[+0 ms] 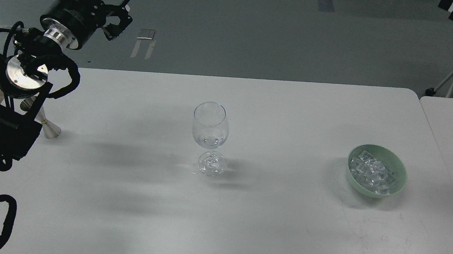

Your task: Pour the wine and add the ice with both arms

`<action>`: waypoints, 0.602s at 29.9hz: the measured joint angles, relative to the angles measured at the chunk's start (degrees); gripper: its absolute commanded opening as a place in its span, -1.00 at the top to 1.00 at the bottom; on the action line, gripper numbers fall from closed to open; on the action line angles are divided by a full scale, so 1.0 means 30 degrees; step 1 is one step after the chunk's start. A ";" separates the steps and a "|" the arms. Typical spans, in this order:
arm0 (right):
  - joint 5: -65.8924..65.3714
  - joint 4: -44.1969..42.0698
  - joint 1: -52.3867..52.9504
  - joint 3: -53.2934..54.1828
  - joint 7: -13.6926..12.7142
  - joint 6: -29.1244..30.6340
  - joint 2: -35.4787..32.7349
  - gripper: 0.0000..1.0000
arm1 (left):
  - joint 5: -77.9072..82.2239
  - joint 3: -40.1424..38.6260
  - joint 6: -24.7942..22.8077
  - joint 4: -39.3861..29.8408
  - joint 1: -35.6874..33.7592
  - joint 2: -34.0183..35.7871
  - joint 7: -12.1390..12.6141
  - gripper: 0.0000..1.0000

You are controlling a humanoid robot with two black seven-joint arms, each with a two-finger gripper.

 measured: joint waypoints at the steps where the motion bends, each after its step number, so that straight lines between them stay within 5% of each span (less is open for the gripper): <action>1: -0.0026 0.0281 -0.0005 -0.0249 0.0032 0.0147 -0.0389 -1.00 | 0.0001 -0.0018 0.0045 -0.0072 0.0073 0.0059 0.0000 -0.95; 6: -0.0032 0.2155 -0.0927 -0.1948 0.0071 0.0285 -0.2375 -0.90 | 0.0000 -0.0058 0.0089 -0.0176 0.0160 0.0667 0.0000 -0.96; 12: -0.0163 0.2928 -0.1993 -0.3832 -0.0179 0.0291 -0.2547 -0.30 | -0.0002 -0.0261 0.0107 -0.0179 0.0365 0.1479 0.0000 -0.96; 18: -0.0282 0.3143 -0.2520 -0.5826 -0.1405 0.0292 -0.2256 -0.24 | -0.0005 -0.0628 0.0128 -0.0178 0.0705 0.1618 -0.0113 -0.96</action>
